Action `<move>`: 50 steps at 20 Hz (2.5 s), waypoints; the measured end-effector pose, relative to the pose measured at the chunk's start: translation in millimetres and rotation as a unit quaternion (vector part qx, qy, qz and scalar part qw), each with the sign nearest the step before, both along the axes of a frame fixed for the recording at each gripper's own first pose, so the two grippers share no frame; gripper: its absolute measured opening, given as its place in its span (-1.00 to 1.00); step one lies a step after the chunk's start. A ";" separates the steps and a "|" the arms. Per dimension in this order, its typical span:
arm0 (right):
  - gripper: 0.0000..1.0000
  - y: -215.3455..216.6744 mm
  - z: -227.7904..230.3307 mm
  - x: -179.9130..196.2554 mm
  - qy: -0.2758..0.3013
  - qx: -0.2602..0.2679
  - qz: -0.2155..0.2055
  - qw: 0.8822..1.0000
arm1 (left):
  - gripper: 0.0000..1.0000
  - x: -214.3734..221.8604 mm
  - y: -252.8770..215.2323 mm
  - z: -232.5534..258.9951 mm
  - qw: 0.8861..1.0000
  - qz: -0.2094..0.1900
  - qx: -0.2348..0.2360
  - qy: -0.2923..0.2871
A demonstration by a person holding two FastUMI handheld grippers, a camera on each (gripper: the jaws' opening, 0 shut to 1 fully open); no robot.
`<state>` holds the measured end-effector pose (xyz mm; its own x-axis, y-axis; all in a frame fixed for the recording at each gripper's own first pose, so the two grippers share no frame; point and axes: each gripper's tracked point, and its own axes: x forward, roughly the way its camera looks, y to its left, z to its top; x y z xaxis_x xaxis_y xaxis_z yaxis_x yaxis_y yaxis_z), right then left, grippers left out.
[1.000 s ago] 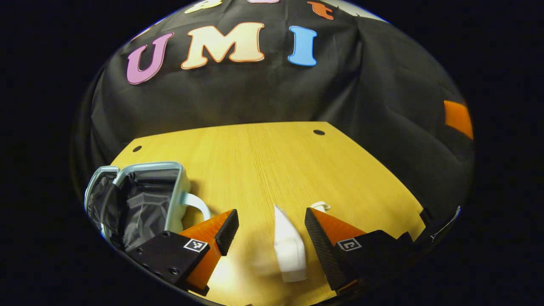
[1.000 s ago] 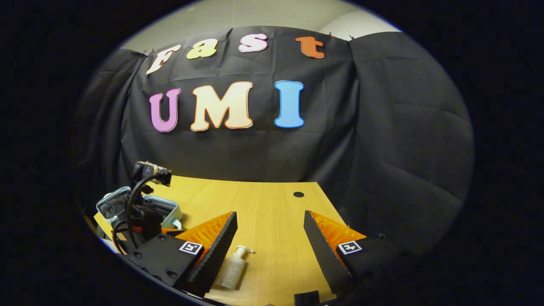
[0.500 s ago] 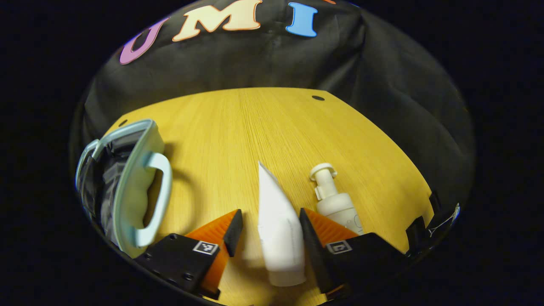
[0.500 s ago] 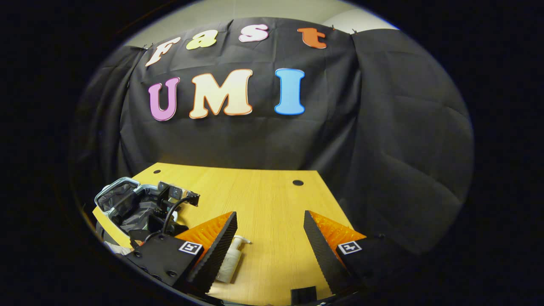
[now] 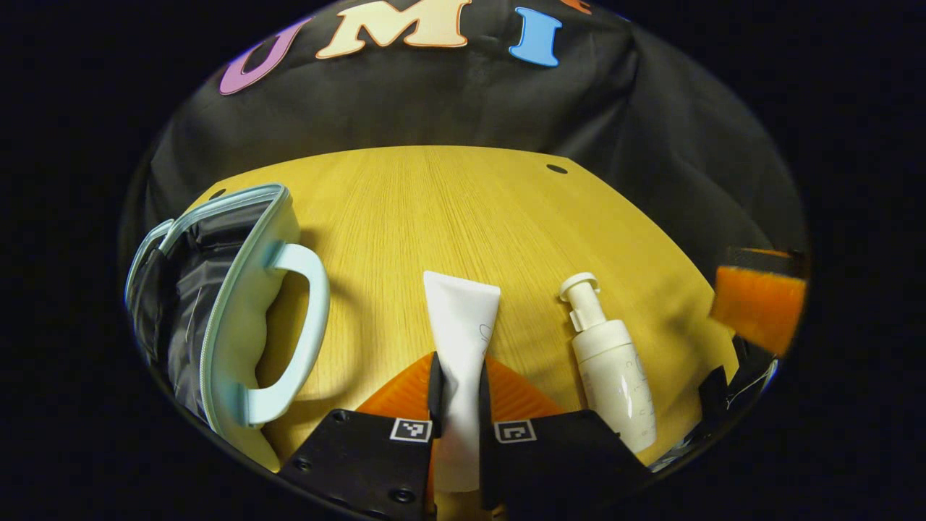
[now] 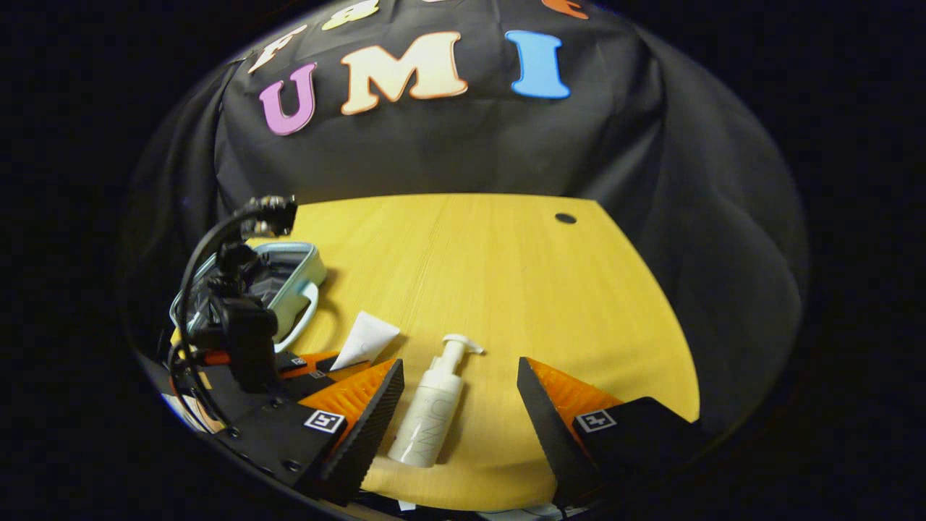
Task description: First open the suitcase, pack the skin care products into it, and then close the suitcase.
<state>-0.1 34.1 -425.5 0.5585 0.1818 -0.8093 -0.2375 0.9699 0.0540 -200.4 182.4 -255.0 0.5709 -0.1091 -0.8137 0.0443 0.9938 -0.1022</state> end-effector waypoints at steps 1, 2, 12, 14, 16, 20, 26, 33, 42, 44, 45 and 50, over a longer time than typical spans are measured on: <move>1.00 3.7 -11.4 -5.1 0.013 -0.006 0.004 1.000 | -0.65 -1.8 0.8 0.0 1.000 -0.002 -0.001 0.003; 0.99 6.0 -20.9 -11.7 0.028 -0.012 0.006 1.000 | -0.66 -1.9 1.1 0.7 1.000 -0.004 -0.001 0.003; 0.43 18.2 -86.6 -47.8 0.146 0.003 -0.025 0.989 | -0.66 -5.3 -0.9 2.9 1.000 -0.018 -0.008 0.004; 0.20 19.1 -87.2 -45.9 0.144 0.010 -0.032 0.989 | -0.66 -6.2 -2.0 5.5 1.000 -0.020 -0.005 0.007; 0.12 20.1 -89.3 -46.0 0.137 0.008 -0.030 0.990 | -0.80 -5.3 -0.8 4.4 1.000 -0.025 -0.002 0.008; 0.12 23.5 -88.0 -45.7 0.140 0.030 -0.051 0.988 | -0.88 -3.7 -7.5 17.2 0.999 -0.044 -0.017 0.010; 0.12 21.7 -88.6 -44.7 0.130 0.022 -0.062 0.989 | -0.89 32.7 4.5 70.4 0.998 -0.048 -0.026 -0.035; 0.12 23.6 -87.9 -43.1 0.131 0.017 -0.076 0.988 | -0.88 39.3 115.8 96.5 0.999 0.017 0.011 -0.048; 0.12 26.1 -87.4 -43.3 0.125 -0.009 -0.096 0.987 | -0.88 6.3 251.7 51.8 0.993 0.107 0.052 0.011; 0.12 25.3 -86.9 -43.5 0.123 -0.016 -0.097 0.988 | -0.88 0.7 264.4 39.0 0.991 0.115 0.053 0.031; 0.12 26.3 -86.7 -42.9 0.122 -0.018 -0.099 0.987 | -0.88 -0.8 265.0 36.5 0.991 0.121 0.045 0.039; 0.11 35.7 -77.0 -38.7 0.133 0.002 -0.121 0.984 | -0.87 -11.5 265.9 15.9 0.987 0.123 0.035 0.101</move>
<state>-38.8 69.8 -502.5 0.3551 0.0738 -0.9319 0.0230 0.9959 0.0877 -211.9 448.4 -239.2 0.3977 0.0728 -0.9146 -0.2139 0.9767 -0.0152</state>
